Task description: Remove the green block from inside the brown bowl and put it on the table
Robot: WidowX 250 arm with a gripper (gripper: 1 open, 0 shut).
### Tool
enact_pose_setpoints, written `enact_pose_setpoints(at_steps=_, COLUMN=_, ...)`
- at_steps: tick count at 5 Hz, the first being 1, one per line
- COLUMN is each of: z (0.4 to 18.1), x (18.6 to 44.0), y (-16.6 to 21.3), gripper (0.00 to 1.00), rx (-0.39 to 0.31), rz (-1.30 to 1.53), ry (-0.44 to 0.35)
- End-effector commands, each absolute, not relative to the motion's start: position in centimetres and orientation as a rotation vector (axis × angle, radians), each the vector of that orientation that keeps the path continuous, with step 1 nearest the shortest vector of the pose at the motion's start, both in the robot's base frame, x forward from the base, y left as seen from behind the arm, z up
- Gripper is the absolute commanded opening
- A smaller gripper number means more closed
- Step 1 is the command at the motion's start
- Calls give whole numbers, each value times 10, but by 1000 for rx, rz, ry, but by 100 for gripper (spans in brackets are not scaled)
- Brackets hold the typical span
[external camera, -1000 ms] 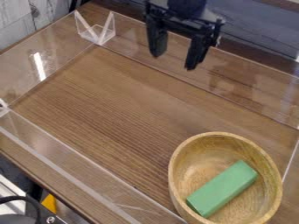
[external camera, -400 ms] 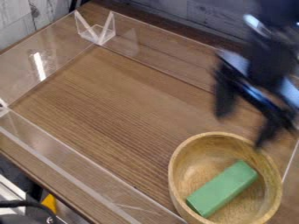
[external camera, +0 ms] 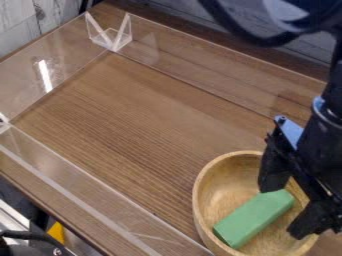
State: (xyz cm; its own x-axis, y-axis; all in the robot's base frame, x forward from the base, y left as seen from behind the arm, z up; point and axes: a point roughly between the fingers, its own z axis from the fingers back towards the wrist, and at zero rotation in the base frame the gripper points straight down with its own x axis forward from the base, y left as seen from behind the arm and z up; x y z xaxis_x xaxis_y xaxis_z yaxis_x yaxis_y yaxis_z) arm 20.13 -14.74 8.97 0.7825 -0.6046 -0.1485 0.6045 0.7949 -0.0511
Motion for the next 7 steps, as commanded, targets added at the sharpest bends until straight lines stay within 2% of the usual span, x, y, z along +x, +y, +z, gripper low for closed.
enact_pose_setpoints(at_steps=1, z=102, x=199, y=-151, gripper=100, rx=-6, rz=-697, ry=116)
enact_pose_setpoints(at_steps=2, z=105, x=195, y=-153, gripper=100, rx=-4, rz=-723, ry=116)
enact_pose_setpoints(at_steps=4, z=101, x=208, y=-142, gripper=100, rx=-11, rz=-556, ry=113)
enact_pose_setpoints(at_steps=6, z=105, x=212, y=-127, gripper=100, rx=-6, rz=-720, ry=98)
enact_pose_setpoints(at_steps=7, z=103, x=209, y=-128, gripper=100, rx=-13, rz=-692, ry=84)
